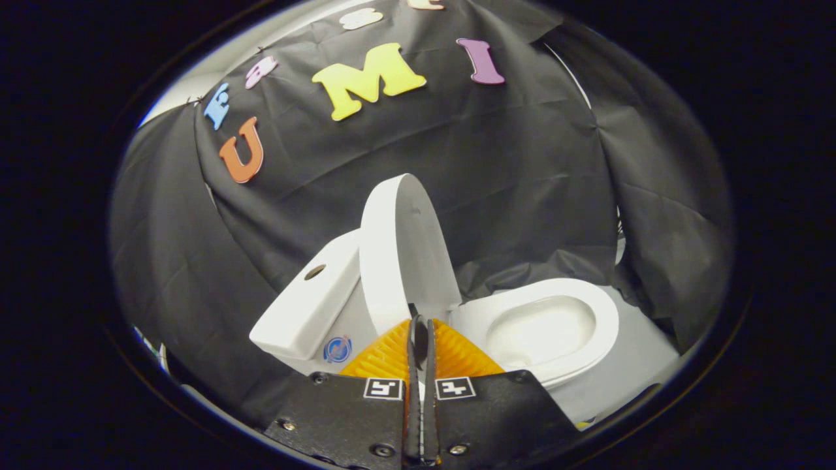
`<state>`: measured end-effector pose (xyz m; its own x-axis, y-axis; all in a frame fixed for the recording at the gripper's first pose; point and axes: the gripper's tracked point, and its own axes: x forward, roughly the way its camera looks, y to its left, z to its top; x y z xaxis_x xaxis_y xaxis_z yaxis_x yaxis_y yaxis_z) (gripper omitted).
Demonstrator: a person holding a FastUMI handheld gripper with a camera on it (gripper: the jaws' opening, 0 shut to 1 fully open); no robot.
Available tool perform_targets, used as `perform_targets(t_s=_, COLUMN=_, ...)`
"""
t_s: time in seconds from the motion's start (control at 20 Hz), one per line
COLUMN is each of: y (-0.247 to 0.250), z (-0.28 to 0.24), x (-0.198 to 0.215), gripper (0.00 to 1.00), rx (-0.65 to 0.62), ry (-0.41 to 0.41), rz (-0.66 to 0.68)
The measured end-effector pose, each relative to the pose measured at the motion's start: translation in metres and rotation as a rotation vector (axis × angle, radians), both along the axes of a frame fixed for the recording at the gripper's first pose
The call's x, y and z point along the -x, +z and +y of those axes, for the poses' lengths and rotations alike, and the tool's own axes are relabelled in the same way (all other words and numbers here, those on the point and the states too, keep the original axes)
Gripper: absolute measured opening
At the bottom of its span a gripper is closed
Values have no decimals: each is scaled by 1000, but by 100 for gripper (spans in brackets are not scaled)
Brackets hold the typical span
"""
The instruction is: Open the toilet lid.
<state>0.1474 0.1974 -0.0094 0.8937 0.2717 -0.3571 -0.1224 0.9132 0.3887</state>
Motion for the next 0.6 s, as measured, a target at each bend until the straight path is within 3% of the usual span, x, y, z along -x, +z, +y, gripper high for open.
perform_targets(t_s=0.6, y=-3, z=57, x=5, gripper=5, rx=166, ry=-1, rz=-27)
